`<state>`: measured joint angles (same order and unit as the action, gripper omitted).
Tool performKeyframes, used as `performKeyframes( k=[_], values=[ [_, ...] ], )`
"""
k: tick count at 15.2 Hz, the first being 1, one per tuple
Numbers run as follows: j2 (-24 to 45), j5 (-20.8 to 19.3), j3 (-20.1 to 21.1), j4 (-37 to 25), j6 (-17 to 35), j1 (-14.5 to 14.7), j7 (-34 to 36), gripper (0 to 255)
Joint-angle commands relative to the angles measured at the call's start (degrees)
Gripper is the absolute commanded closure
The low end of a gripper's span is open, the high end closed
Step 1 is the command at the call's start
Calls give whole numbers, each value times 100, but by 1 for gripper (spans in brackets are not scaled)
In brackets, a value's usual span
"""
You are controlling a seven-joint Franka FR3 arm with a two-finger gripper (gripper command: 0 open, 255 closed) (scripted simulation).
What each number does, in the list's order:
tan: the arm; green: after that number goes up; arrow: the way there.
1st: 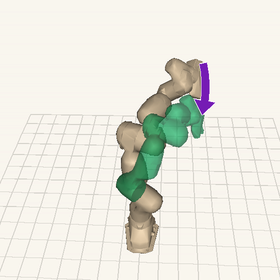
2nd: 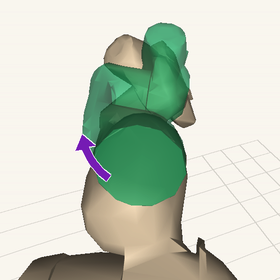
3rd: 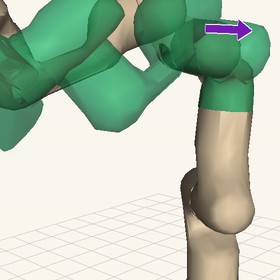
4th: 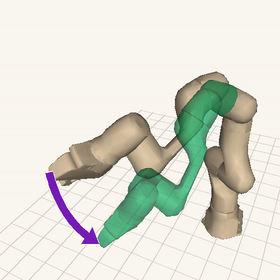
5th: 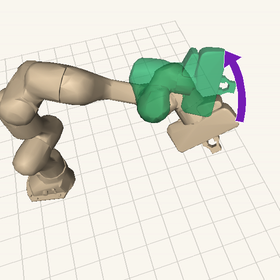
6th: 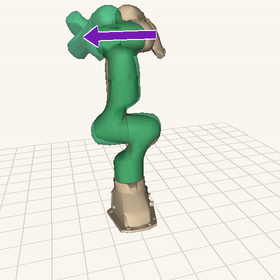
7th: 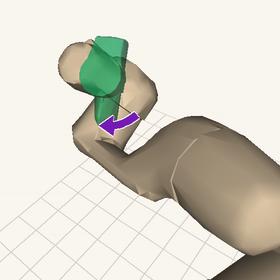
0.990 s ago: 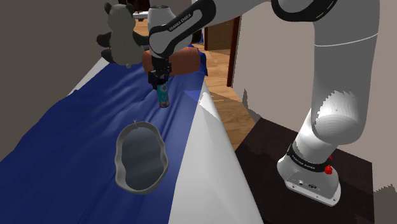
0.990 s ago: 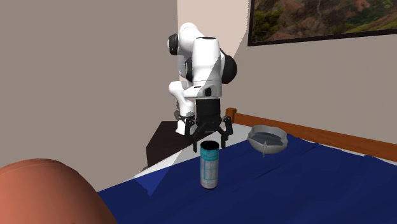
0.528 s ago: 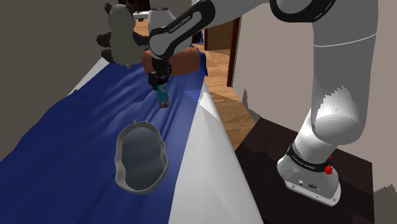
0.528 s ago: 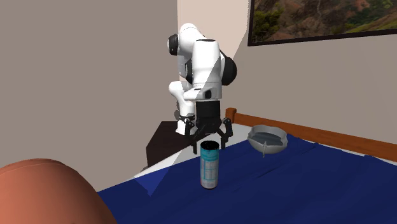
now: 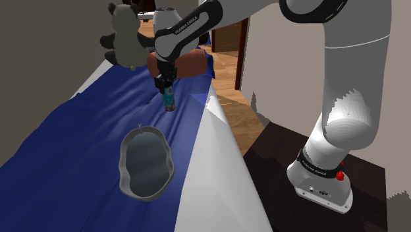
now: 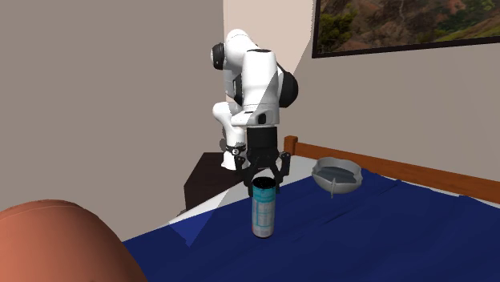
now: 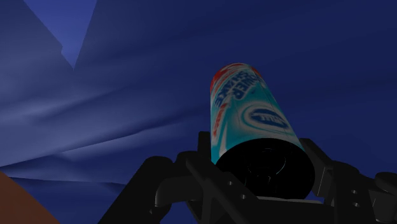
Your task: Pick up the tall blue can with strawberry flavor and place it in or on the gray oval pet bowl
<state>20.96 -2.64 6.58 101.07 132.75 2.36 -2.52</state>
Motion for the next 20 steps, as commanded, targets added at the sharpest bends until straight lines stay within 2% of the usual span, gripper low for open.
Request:
performKeyframes(
  k=[1, 3, 20],
  values=[
    [1, 1, 1, 1, 0, 1, 0, 255],
    [1, 1, 1, 0, -1, 1, 0, 255],
    [-405, 72, 31, -756, -1160, -12, -43, 255]
  ],
)
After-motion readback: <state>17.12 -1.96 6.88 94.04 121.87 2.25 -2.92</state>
